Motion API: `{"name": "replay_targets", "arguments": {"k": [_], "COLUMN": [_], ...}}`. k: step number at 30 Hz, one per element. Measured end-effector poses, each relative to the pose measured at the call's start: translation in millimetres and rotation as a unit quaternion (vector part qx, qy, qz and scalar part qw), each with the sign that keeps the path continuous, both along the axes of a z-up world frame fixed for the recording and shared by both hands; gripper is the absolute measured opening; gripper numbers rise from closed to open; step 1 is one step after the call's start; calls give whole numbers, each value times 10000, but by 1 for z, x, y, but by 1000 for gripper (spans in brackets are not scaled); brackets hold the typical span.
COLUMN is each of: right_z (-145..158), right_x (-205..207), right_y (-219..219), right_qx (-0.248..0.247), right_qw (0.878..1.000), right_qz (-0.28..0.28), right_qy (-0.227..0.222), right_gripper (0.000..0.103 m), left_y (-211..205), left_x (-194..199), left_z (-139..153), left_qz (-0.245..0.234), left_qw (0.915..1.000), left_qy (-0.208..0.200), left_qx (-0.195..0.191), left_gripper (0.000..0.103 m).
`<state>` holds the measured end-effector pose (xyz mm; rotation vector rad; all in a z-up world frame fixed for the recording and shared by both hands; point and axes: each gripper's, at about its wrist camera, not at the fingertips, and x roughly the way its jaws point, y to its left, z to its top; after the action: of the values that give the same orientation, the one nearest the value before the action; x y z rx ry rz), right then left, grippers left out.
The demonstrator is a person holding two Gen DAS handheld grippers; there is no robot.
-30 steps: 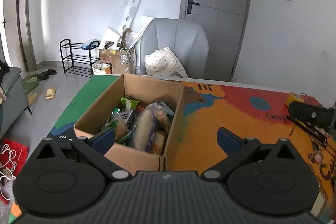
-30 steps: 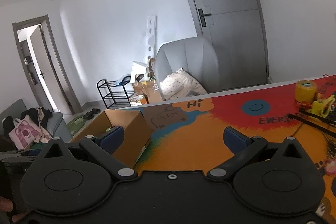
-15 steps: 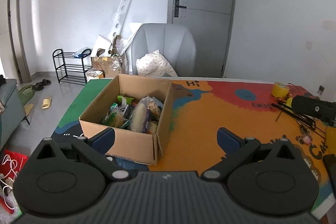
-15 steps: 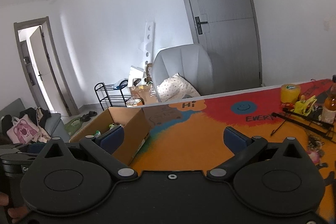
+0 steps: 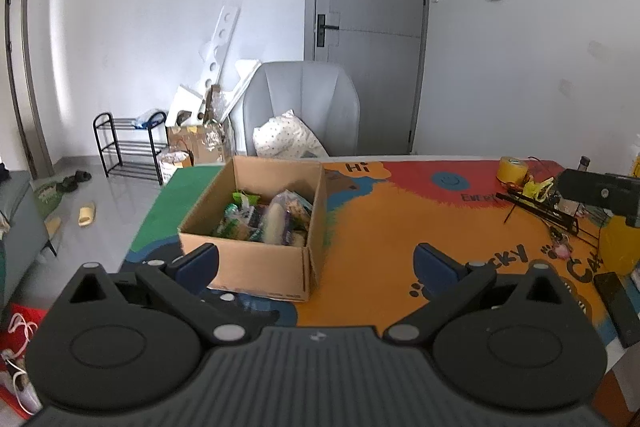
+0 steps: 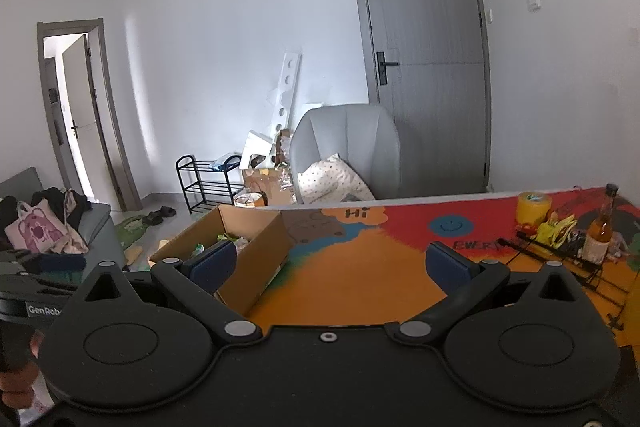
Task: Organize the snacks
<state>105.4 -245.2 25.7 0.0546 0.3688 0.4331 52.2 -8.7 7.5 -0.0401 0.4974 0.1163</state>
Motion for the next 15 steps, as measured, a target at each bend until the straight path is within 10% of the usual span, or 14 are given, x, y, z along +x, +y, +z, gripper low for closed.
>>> {"name": "replay_targets", "arguments": {"k": [15], "right_z": [13], "right_x": [-17], "right_y": [-18], "right_qx": [22], "right_qw": [9996], "right_qz": [21], "right_qy": [289], "right_gripper": [103], "left_y": [8], "left_x": [-36], "left_z": [27], "left_qz": [-15], "left_qw": [9995], "left_qy": [-308], "left_qx": [81], "left_gripper": [103]}}
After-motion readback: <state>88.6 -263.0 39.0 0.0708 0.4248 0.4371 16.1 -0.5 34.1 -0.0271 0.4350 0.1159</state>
